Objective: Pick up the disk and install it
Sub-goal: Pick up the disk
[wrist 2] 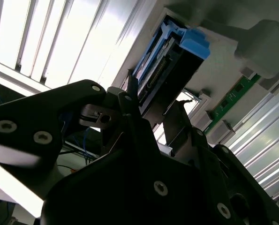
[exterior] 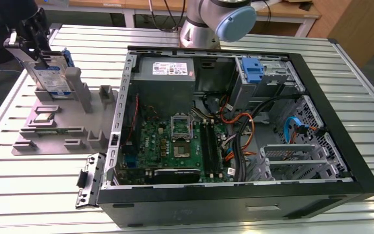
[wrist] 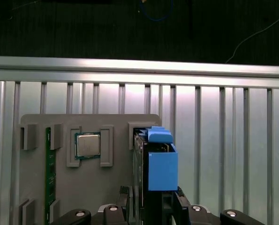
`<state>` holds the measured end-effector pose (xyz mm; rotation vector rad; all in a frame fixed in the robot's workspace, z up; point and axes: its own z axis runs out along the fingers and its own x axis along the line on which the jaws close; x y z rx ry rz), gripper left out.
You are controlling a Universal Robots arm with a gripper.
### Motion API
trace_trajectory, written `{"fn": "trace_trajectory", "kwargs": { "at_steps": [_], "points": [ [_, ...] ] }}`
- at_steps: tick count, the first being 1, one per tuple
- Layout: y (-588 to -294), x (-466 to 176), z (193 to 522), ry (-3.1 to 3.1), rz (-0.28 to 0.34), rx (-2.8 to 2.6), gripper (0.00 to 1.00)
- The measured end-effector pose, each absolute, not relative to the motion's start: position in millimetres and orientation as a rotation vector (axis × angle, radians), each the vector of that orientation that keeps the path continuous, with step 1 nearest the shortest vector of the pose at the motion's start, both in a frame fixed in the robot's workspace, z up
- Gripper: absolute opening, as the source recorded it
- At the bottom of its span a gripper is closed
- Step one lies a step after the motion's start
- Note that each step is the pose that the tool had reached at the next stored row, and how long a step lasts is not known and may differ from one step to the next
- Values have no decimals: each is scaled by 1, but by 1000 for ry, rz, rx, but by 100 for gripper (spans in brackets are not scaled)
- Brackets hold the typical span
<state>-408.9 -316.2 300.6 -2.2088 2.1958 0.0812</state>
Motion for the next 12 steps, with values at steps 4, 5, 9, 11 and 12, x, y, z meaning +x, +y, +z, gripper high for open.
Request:
{"fn": "trace_trajectory", "kwargs": {
  "at_steps": [4, 5, 9, 11, 12],
  "points": [
    [-316, -409, 302, 2195, 81, -2209, 48],
    [-316, -409, 302, 2195, 81, -2209, 48],
    [-316, -409, 302, 2195, 81, -2209, 48],
    [-316, -409, 302, 2195, 81, -2209, 48],
    [-316, -408, 302, 2195, 81, -2209, 48]
  ]
}}
